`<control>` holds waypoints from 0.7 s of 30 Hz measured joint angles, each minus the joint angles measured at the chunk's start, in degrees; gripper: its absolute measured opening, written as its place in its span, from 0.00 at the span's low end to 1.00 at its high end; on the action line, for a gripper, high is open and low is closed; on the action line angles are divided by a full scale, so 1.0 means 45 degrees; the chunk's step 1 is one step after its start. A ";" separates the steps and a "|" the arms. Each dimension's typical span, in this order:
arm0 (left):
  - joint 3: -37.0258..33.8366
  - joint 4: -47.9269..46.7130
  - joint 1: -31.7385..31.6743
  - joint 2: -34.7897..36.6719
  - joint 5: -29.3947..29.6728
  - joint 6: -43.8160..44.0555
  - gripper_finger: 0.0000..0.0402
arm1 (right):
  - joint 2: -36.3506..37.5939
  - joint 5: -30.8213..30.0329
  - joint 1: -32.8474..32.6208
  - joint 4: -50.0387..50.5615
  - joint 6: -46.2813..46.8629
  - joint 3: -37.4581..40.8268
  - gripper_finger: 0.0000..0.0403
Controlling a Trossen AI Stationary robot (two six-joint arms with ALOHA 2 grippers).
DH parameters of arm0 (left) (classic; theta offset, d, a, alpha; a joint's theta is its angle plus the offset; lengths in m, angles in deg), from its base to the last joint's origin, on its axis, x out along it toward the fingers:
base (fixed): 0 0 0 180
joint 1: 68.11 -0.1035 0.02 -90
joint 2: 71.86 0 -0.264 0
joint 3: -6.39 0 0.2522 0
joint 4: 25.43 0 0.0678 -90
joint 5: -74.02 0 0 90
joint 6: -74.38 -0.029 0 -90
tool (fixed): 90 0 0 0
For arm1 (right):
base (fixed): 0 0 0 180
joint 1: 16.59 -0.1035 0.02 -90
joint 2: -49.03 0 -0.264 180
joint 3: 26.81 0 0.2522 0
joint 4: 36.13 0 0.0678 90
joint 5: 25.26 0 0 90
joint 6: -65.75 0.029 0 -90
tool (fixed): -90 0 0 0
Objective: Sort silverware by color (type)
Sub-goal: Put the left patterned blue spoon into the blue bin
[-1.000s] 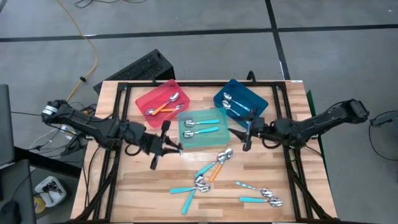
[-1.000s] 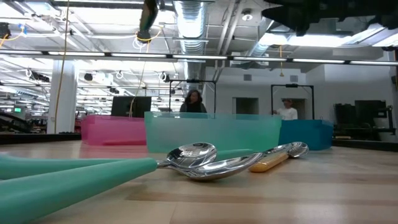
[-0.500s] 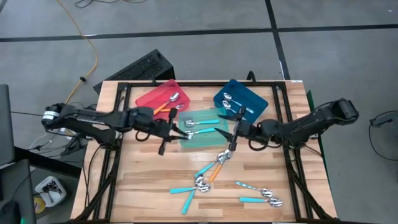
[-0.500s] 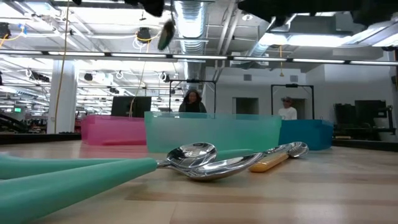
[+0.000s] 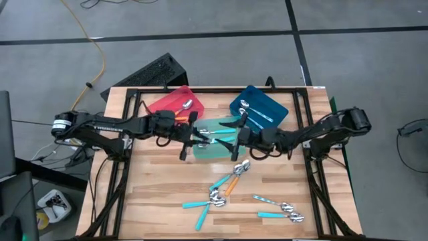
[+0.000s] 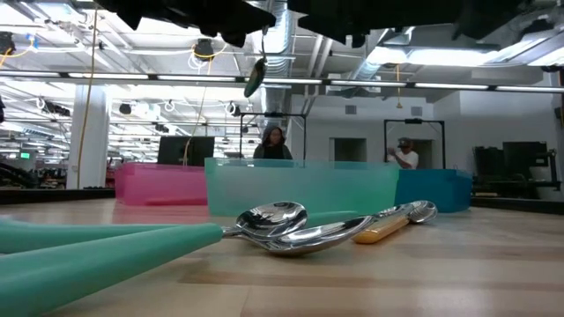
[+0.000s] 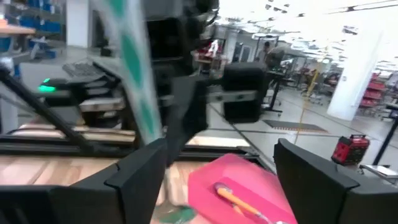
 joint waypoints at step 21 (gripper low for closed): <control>0.0003 0.1359 -0.1084 -0.1535 -0.1502 0.0214 0.03 | -0.0924 0.1156 0.0168 0.3713 0.0059 -0.2514 0.81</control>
